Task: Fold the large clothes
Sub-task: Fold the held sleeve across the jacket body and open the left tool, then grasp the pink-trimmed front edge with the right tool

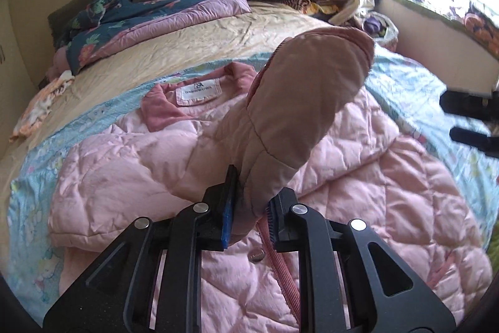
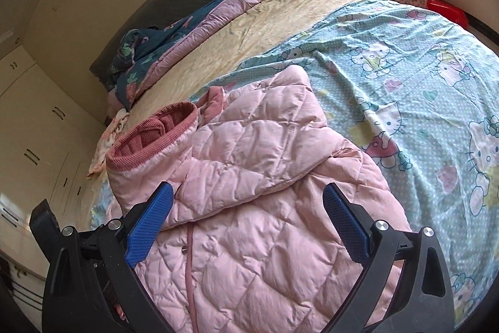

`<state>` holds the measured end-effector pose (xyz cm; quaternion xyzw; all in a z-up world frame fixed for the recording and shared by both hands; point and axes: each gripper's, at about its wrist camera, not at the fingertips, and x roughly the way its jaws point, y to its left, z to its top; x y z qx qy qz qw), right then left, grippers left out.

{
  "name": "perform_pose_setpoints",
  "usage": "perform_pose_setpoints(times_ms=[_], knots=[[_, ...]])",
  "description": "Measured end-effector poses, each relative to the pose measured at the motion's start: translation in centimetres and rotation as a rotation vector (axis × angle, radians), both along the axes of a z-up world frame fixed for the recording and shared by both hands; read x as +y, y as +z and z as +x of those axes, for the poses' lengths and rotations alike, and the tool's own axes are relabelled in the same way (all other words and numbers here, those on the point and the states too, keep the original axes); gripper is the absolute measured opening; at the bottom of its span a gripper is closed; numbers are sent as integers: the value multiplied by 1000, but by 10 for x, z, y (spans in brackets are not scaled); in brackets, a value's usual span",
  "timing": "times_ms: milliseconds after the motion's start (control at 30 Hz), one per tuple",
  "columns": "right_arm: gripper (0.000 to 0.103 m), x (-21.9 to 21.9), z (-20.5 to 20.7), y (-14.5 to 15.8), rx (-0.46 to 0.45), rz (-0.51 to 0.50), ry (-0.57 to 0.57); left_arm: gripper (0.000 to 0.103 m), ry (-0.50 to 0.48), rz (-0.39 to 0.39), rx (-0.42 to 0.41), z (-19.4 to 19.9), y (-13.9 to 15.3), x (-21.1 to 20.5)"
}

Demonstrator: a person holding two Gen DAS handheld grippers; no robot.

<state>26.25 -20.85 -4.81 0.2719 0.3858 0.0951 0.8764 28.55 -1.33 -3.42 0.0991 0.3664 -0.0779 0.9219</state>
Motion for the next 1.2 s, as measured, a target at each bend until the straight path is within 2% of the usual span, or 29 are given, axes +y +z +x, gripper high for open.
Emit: perform_pose_setpoints(times_ms=[100,200,267,300,333,433,533,600,733,900,1033,1067,1100,1133,1200], knots=[[96,0,3,-7,20,-1,-6,16,-33,76,43,-1,-16,-12],[96,1,5,-11,33,-1,-4,23,-45,115,96,1,-28,-17],[96,3,6,-13,37,-3,-1,40,-70,124,114,-2,-29,-19],[96,4,6,-14,39,-5,1,71,-86,107,127,-3,-29,-19],[96,5,6,-14,41,-4,4,83,-102,87,142,-6,-28,-19],[96,9,8,-15,47,9,17,83,-119,102,157,-14,-29,-16],[96,16,9,-15,51,3,37,86,-93,4,202,-19,-26,3],[96,22,10,-17,59,2,50,89,-67,-37,198,-22,-19,19],[96,42,16,-26,87,7,98,93,46,-105,168,-22,0,65],[96,71,22,-43,131,15,142,93,179,-188,120,-23,19,122],[95,88,27,-59,158,39,164,93,248,-216,101,-26,26,155],[88,92,28,-61,160,46,174,93,261,-217,95,-27,27,161],[75,97,30,-63,156,39,183,93,279,-229,86,-29,29,169],[70,100,30,-64,145,34,190,93,291,-245,80,-31,31,175],[48,104,30,-62,118,22,194,93,313,-276,69,-34,32,187]])
